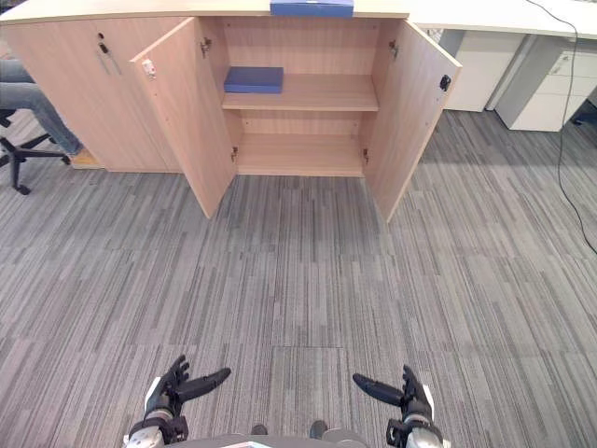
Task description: Walk over to the cabinet, pick up the folder, carry it to the office cabinet, place the folder inside the office cabinet, then close the office cabinet door
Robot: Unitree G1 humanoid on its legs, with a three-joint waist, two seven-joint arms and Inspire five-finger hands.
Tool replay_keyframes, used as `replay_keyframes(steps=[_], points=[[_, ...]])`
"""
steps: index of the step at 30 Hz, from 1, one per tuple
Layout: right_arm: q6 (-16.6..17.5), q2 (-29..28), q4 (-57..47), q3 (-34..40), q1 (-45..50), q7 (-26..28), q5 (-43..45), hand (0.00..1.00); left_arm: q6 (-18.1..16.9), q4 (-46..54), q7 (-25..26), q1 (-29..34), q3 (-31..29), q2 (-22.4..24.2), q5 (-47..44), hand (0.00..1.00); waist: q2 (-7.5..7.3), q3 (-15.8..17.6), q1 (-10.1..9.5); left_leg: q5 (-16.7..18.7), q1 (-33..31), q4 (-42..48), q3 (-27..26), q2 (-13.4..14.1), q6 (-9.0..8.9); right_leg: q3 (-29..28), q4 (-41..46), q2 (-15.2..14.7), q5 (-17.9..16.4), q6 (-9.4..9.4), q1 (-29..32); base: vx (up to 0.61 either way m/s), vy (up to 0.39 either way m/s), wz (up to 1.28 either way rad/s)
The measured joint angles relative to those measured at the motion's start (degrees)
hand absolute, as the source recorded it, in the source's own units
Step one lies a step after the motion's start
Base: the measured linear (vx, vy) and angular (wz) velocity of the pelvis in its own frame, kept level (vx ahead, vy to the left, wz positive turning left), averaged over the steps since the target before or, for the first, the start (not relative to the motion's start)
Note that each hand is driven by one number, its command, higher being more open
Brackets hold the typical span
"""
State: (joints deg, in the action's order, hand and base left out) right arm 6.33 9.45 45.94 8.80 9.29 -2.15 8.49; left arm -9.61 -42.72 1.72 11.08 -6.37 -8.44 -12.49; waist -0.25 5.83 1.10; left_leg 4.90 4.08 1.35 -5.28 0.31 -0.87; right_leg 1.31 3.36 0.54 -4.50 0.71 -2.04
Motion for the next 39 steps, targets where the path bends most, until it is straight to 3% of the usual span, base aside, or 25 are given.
replay_keyframes(steps=[12,19,23,25,27,29,32,33,34,35,36,37,38,39], points=[[0.0,1.0,-2.0,-0.2,-0.4,2.2,-5.9,1.0,-0.2,2.2,-1.7,1.2,0.0,-0.7,0.1,1.0,0.21,1.3,0.46,0.8,0.7,-0.4,-0.3,-0.9,-0.44,0.2,-1.0,-1.1,0.5,0.86,-0.8,0.04,0.03,0.0],[0.0,1.5,-2.0,-0.2,-4.0,1.6,-5.4,1.0,-0.1,4.9,-0.9,1.4,-1.1,0.8,0.0,1.0,1.05,2.9,-0.15,5.5,-5.2,6.7,-3.2,-0.8,1.3,-1.6,-0.6,-1.3,0.4,1.04,2.9,-0.02,0.015,-0.2],[0.0,1.6,-2.0,0.0,-4.9,0.6,-3.4,1.0,-0.1,6.9,-0.6,1.5,-1.1,1.0,-1.1,1.0,1.79,3.7,-0.35,9.4,-8.3,11.8,-3.5,-0.7,2.48,-1.5,11.3,-1.8,-4.8,3.39,9.3,0.0,0.047,-0.06],[0.0,1.5,-2.0,-0.2,-4.8,0.6,-3.0,1.0,0.0,6.9,-0.2,1.4,-1.0,0.7,-1.1,1.0,2.15,4.9,-0.23,11.0,-5.9,11.3,-3.0,-0.9,3.98,1.9,28.5,-3.0,-6.9,4.78,16.7,0.1,0.057,0.04],[-0.1,1.5,-2.1,-0.3,-4.4,0.6,-2.9,1.0,0.1,6.9,0.2,1.4,-0.9,0.1,-1.1,1.0,2.2,6.1,-0.19,11.5,-3.1,10.9,-2.6,-1.0,4.44,6.0,34.7,-5.0,-9.4,3.59,19.5,0.23,0.036,0.08],[0.0,1.6,-2.4,-0.3,-4.9,0.6,-2.9,1.0,0.1,6.9,0.7,0.9,-0.8,-0.5,-1.2,1.0,2.31,7.3,-0.04,12.6,-1.1,10.3,-2.3,-0.4,4.36,9.4,32.2,-5.8,-10.2,2.81,22.7,0.26,-0.002,0.09],[0.0,1.8,-2.7,-0.3,-6.0,0.4,-1.6,1.0,0.0,6.9,0.8,-1.8,-0.5,-0.8,-2.1,1.0,3.96,9.6,1.78,13.1,2.5,6.6,0.5,3.2,2.96,13.3,19.7,-3.9,-5.6,2.17,28.0,0.48,-0.096,0.5],[0.0,1.9,-2.9,-0.4,-6.1,0.4,-1.3,1.0,0.0,6.8,0.9,-2.7,-0.3,-1.0,-2.1,1.0,4.12,9.9,2.18,13.2,4.5,4.8,1.3,4.5,1.52,13.5,13.1,-3.0,-0.7,1.83,29.3,0.44,-0.123,0.49],[0.0,2.0,-3.6,-0.4,-5.6,0.3,-1.3,1.0,0.0,6.8,0.9,-3.0,0.1,-1.2,-2.1,1.0,3.66,9.9,2.32,13.5,5.4,4.6,1.6,4.6,0.51,12.9,10.0,-3.1,1.9,1.98,29.3,0.73,-0.235,0.69],[0.0,2.3,-5.2,-0.4,-4.1,-0.1,-1.3,1.0,0.0,6.3,0.8,-3.1,0.9,-1.2,-2.1,1.0,3.13,9.8,2.99,15.4,8.1,5.9,2.8,5.2,-2.77,11.8,12.0,-3.9,12.1,-1.59,29.5,0.64,-0.214,0.47],[-0.1,2.8,-5.1,-0.4,-4.7,-0.3,-1.3,1.0,0.0,5.9,0.8,-3.4,1.0,-0.6,-2.1,1.0,4.3,10.1,3.07,15.5,8.2,7.8,3.1,6.4,-3.11,12.6,16.0,-3.3,9.3,-2.29,30.2,0.77,-0.288,0.39],[-0.1,2.7,-6.0,-0.3,-5.2,-0.3,-1.3,1.0,0.0,5.9,0.5,-3.7,1.5,-0.6,-2.0,1.0,4.37,10.1,3.2,13.5,5.9,14.6,3.0,7.3,-6.62,13.1,19.8,-3.1,5.2,-3.19,30.2,0.65,-0.268,0.07],[0.0,2.7,-6.7,-0.5,-5.3,-0.1,-1.3,1.0,-0.1,5.9,0.4,-3.7,1.6,-0.1,-2.1,1.0,4.36,10.1,2.94,9.2,1.8,25.4,2.9,8.2,-8.47,13.2,20.7,-2.7,1.9,-3.67,27.9,0.67,-0.295,0.09],[0.0,2.8,-6.8,-0.8,-5.4,-0.1,-1.3,1.0,-0.1,5.9,0.4,-3.5,1.5,0.4,-2.1,1.0,4.44,10.2,2.83,5.9,-0.7,32.8,2.9,8.9,-9.06,13.2,20.1,-2.2,0.6,-3.75,25.8,0.7,-0.283,0.04]])
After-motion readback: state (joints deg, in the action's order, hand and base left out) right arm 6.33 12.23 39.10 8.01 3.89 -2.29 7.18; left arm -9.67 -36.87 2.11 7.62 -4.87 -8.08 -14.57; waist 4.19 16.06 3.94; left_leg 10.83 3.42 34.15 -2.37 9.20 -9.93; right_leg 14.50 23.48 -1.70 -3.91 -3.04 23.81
